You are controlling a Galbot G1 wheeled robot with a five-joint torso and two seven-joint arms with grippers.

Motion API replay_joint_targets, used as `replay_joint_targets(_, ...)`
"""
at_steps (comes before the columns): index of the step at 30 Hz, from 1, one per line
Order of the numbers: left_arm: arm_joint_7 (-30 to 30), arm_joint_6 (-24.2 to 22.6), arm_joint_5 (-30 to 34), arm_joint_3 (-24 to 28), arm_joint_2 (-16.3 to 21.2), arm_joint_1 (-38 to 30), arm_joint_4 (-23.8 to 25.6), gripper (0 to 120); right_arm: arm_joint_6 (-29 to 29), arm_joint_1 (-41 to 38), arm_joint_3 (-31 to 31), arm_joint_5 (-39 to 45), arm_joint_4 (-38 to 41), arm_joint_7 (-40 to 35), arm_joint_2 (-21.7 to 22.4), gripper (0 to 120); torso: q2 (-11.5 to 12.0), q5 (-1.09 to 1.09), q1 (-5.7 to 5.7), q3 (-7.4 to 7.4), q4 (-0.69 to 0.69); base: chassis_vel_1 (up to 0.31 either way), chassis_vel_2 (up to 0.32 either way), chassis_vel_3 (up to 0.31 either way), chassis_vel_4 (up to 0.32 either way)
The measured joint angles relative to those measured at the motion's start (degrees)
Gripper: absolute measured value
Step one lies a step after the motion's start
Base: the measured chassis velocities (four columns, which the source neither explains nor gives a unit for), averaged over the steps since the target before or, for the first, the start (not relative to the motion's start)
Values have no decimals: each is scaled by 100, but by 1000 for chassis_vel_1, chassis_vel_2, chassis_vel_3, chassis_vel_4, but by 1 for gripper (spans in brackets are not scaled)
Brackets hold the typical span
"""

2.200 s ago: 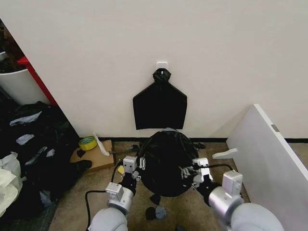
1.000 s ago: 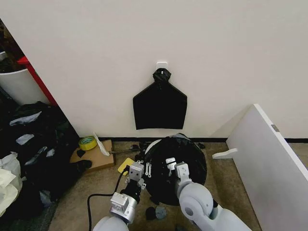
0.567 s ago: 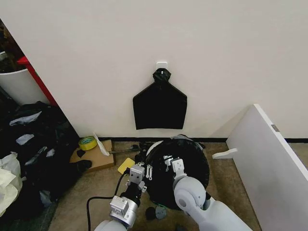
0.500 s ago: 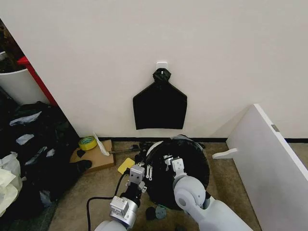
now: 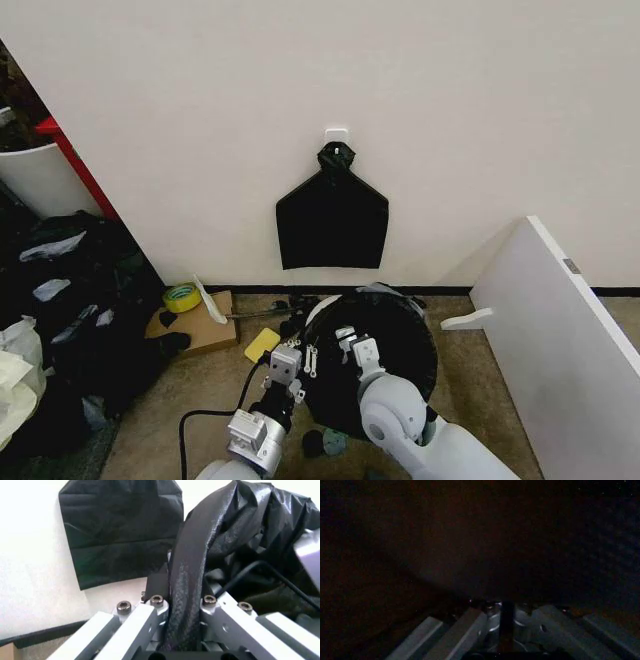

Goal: Place the garbage bag over the trash bin.

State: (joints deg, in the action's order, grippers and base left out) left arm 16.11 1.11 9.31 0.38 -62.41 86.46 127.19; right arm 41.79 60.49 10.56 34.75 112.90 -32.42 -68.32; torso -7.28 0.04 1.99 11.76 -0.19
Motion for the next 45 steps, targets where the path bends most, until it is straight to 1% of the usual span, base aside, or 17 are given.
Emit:
replay_joint_targets(3,-33,13,0,-12,57,35,55,4,-7,-122,18,-84,-26,79,-37,0,0,0,0,0,1,0,0,0,0)
replay_joint_targets(7,-45,20,1,-16,46,86,100,4,-21,-191,-37,-42,-91,53,34,0,0,-1,0,0,1,0,0,0,0)
replay_joint_targets(8,-45,28,1,-17,45,95,116,4,-16,-178,-77,40,-112,10,142,0,0,0,0,0,1,0,0,0,0)
replay_joint_targets(12,-45,30,13,-14,37,52,116,4,-6,-14,-28,106,-69,-67,284,0,0,0,0,0,0,0,0,0,0)
replay_joint_targets(17,-52,30,9,3,3,93,122,4,-2,63,64,-11,-41,-49,219,0,0,0,0,0,0,0,0,0,0)
replay_joint_targets(25,-99,31,-23,-26,12,209,198,4,-52,-225,90,-37,-100,11,185,0,0,0,0,0,1,0,0,0,0)
replay_joint_targets(30,-104,35,-24,-41,5,198,205,4,-98,-215,15,-83,-166,13,334,0,0,0,0,0,1,0,0,0,0)
replay_joint_targets(33,-111,34,13,-80,5,138,222,4,-113,-54,-23,-221,-158,75,454,0,0,0,0,0,0,0,0,0,0)
replay_joint_targets(39,-146,26,35,-81,12,98,228,4,-107,48,27,-310,-73,161,374,0,0,0,0,0,0,0,0,0,0)
replay_joint_targets(45,-190,30,-9,-55,29,234,249,4,-207,-89,137,-313,-40,288,248,0,0,0,0,0,1,0,0,0,0)
